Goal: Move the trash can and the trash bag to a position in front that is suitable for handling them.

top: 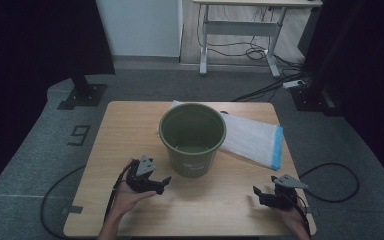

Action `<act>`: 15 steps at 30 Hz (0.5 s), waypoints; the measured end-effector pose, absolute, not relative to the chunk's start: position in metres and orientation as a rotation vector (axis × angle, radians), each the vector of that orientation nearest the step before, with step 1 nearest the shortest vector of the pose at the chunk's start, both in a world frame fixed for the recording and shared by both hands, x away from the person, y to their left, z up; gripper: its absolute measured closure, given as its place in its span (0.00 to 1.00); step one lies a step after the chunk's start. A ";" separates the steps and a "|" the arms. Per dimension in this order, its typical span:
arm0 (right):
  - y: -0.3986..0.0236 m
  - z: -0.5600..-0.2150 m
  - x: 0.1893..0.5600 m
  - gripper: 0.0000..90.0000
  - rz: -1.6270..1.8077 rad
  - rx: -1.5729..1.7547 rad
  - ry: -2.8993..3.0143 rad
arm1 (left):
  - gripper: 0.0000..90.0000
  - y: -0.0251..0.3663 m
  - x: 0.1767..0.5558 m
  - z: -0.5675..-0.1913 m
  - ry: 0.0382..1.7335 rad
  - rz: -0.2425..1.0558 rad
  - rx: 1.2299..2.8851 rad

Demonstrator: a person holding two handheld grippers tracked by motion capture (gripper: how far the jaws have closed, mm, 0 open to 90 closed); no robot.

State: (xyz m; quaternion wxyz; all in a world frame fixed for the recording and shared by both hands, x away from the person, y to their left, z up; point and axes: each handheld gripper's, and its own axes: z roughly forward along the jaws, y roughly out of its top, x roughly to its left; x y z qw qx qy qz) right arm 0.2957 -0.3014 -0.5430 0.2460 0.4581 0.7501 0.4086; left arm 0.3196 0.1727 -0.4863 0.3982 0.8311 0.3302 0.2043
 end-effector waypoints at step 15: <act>-0.300 -0.546 0.297 0.15 1.104 1.251 2.056 | 0.08 0.220 0.292 -0.510 0.986 0.499 2.096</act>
